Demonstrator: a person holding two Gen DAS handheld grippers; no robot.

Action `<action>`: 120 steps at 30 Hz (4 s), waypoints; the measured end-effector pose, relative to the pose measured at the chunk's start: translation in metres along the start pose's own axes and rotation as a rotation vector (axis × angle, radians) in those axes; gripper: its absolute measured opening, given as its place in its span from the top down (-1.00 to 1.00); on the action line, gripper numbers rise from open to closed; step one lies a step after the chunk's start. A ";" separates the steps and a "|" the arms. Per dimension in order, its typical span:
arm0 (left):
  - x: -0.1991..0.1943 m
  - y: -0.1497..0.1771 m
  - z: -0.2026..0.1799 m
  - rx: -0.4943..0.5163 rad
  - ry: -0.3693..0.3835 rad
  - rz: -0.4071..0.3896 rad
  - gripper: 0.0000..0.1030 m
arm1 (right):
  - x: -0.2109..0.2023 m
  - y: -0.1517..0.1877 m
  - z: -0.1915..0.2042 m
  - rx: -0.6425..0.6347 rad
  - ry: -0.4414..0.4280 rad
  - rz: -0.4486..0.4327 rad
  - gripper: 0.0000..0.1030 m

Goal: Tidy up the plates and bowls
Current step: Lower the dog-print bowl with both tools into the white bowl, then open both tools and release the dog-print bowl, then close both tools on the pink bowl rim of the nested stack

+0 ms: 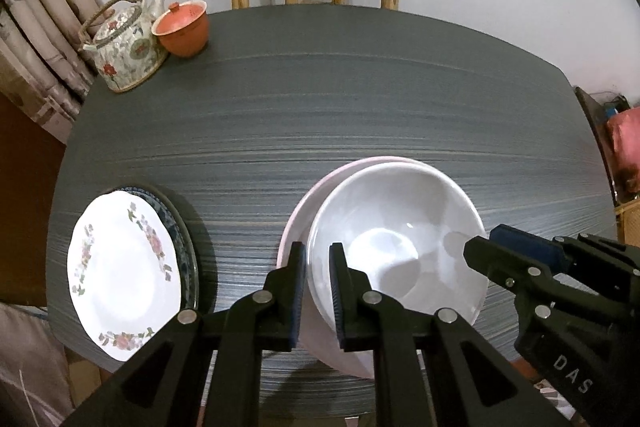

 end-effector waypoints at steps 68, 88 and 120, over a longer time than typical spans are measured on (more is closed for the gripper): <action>0.047 0.039 0.063 -0.344 0.222 0.100 0.63 | 0.031 0.023 -0.033 0.139 0.017 0.009 0.48; 0.048 0.038 0.070 -0.385 0.218 0.084 0.67 | 0.039 0.025 -0.040 0.224 0.041 -0.043 0.48; 0.045 0.033 0.060 -0.349 0.167 0.049 0.93 | 0.043 0.021 -0.026 0.247 0.011 -0.041 0.80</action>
Point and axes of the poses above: each gripper's, at about its wrist camera, not at the fingertips, and x roughly the way its jaws point, z to its left, y to its underside, the point moved 3 cm from there along x, roughly the way its jaws point, and after that the axes turned 3 degrees about -z, right-handed, at the moved point
